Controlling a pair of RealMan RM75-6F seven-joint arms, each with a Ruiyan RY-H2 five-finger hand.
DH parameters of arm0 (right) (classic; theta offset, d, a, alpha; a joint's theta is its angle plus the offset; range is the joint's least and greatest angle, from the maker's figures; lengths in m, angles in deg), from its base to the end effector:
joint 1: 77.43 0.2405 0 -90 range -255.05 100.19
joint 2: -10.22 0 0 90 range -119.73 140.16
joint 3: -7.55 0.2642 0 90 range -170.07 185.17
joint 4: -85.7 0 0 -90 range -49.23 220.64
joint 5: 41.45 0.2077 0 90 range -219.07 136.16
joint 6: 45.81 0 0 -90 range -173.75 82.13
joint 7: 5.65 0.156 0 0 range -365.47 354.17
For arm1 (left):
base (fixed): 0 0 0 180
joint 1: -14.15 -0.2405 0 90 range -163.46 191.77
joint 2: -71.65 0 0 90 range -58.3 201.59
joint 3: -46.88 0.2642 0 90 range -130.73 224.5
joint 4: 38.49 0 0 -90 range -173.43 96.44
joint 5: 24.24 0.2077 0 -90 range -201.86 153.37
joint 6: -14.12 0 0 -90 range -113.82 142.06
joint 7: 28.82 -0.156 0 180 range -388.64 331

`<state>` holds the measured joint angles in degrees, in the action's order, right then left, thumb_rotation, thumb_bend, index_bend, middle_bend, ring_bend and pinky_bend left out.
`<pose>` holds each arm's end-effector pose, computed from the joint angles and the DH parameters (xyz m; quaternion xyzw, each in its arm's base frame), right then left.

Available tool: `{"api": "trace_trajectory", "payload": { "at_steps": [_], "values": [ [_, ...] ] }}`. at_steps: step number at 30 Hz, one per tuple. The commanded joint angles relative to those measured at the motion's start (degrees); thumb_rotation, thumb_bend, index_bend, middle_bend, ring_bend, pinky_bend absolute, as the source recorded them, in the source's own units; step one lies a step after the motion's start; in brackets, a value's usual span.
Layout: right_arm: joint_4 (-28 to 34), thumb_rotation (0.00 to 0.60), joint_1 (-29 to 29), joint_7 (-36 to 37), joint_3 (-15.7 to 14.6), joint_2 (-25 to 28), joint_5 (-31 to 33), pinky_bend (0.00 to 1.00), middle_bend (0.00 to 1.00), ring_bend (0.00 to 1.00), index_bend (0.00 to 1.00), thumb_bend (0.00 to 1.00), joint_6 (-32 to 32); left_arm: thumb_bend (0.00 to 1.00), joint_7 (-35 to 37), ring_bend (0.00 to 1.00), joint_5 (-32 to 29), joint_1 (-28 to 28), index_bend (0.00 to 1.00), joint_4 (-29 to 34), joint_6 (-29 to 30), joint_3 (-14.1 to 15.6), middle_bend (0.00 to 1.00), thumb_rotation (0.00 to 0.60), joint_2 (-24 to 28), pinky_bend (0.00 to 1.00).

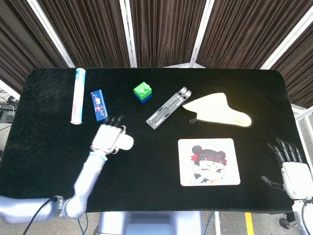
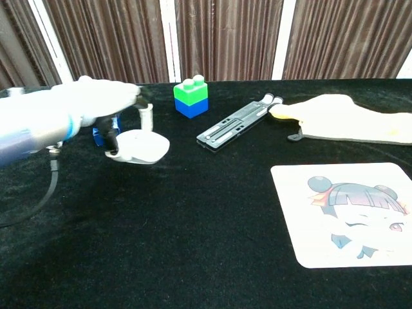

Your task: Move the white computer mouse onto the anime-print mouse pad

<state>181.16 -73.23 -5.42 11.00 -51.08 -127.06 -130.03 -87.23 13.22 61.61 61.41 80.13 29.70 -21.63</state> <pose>-0.3130 -0.1914 0.1753 0.5900 -0.3961 0.3876 0.5872 -0.0891 0.3448 -0.0261 -0.7518 -0.3490 -0.2803 0.4842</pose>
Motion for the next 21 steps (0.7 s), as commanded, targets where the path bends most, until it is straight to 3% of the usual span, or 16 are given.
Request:
{"api": "trace_trajectory", "payload": {
  "at_steps": [1, 11, 21],
  "values": [
    [-0.37, 0.600, 0.08, 0.46, 0.28, 0.07, 0.58, 0.00, 0.00, 0.00, 0.12, 0.06, 0.28, 0.29, -2.75, 0.00, -5.04, 5.44, 0.49, -4.31, -0.77, -3.08, 0.00, 0.600, -4.86, 0.00],
    [-1.84, 0.600, 0.67, 1.30, 1.15, -0.19, 3.14, 0.00, 0.00, 0.00, 0.12, 0.06, 2.09, 0.29, -3.69, 0.00, -12.26, 16.26, 0.49, -17.68, -3.77, -7.85, 0.00, 0.600, -13.76, 0.00],
    [-2.59, 0.600, 1.13, 1.07, 1.48, -0.61, 4.43, 0.00, 0.00, 0.00, 0.12, 0.06, 3.32, 0.29, -2.19, 0.00, -14.39, 22.19, 0.49, -26.55, -6.88, -8.10, 0.00, 0.600, -19.96, 0.00]
  ]
}}
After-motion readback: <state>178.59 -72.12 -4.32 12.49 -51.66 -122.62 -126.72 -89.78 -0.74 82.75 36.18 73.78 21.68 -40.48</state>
